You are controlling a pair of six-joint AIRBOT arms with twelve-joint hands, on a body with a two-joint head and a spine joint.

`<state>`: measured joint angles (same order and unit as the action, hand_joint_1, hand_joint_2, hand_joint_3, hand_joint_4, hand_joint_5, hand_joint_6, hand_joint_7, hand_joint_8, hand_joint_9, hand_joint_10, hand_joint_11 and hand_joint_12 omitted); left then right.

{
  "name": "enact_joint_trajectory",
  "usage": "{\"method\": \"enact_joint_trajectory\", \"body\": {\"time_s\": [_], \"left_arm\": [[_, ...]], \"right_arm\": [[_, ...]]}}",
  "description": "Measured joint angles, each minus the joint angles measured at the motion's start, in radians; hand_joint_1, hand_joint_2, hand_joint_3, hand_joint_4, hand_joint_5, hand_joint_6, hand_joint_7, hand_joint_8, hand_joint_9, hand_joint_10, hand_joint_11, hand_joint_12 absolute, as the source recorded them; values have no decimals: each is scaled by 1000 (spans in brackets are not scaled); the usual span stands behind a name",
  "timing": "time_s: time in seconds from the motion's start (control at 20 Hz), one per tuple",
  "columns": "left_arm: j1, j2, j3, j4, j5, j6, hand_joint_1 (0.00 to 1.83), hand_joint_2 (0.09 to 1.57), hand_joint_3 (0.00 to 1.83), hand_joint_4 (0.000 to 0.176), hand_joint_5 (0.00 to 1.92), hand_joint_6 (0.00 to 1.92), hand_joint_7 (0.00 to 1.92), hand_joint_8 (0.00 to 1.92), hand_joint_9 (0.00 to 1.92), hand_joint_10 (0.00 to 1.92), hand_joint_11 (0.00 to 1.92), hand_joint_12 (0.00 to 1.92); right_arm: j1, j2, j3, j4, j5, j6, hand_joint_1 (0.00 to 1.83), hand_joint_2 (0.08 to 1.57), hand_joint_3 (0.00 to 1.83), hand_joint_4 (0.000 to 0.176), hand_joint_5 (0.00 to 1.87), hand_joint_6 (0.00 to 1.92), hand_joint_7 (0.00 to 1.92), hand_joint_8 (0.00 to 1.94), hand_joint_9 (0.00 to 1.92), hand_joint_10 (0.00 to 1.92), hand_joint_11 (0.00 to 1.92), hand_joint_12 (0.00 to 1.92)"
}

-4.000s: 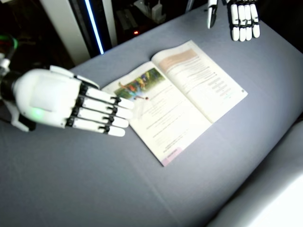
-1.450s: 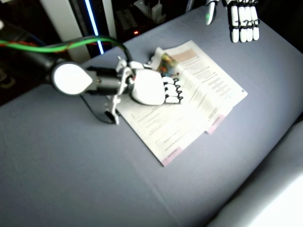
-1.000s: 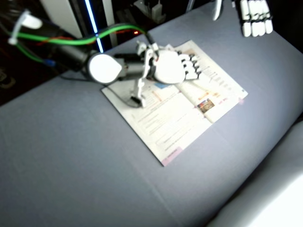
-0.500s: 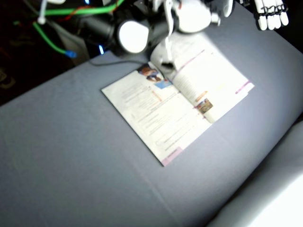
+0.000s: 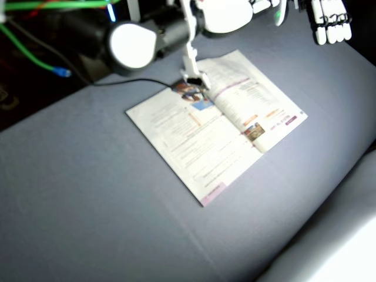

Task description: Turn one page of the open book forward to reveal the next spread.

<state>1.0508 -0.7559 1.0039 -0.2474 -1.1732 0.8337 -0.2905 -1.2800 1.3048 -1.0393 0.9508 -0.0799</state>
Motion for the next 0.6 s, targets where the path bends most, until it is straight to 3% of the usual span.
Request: {"method": "enact_joint_trajectory", "body": {"time_s": [0.1, 0.2, 0.25, 0.35, 0.4, 0.45, 0.6], "left_arm": [[13, 0, -9, -11, -14, 0, 0, 1326, 0, 0, 156, 3, 124, 1, 96, 2, 60, 14], [44, 2, -25, -25, -46, -2, 0, 1361, 13, 0, 124, 0, 97, 0, 63, 0, 35, 4], [57, 2, -32, -34, -61, -2, 0, 1363, 6, 0, 184, 6, 159, 5, 125, 7, 90, 31], [76, 2, -45, -46, -110, -30, 0, 1346, 0, 0, 194, 4, 163, 1, 125, 1, 95, 35], [79, 1, -47, -54, -145, -46, 0, 1345, 0, 0, 189, 1, 163, 2, 129, 3, 87, 32], [79, -4, -47, -66, -180, -58, 0, 1351, 0, 0, 157, 0, 137, 0, 79, 0, 29, 7], [85, -29, -46, -83, -259, -93, 0, 1363, 4, 0, 145, 0, 116, 0, 47, 0, 23, 4]], "right_arm": [[-16, 49, -14, 27, 10, -11, 3, 1236, 0, 0, 67, 0, 128, 0, 73, 0, 1, 0], [-74, 119, -20, 132, 13, -29, 0, 1307, 5, 0, 215, 12, 210, 6, 120, 7, 54, 26], [-100, 140, -20, 177, 13, -31, 0, 1301, 1, 0, 201, 4, 197, 0, 106, 1, 39, 20], [-181, 188, -21, 346, 10, -113, 0, 1319, 7, 0, 133, 1, 96, 0, 18, 0, 3, 1], [-220, 212, -32, 448, 8, -165, 0, 1327, 2, 0, 166, 1, 166, 0, 113, 6, 116, 79], [-257, 229, -35, 536, 26, -197, 62, 1353, 0, 0, 170, 0, 156, 0, 124, 2, 22, 334], [-368, 250, -40, 767, 117, -233, 151, 1338, 0, 0, 140, 0, 96, 0, 68, 0, 0, 229]]}}
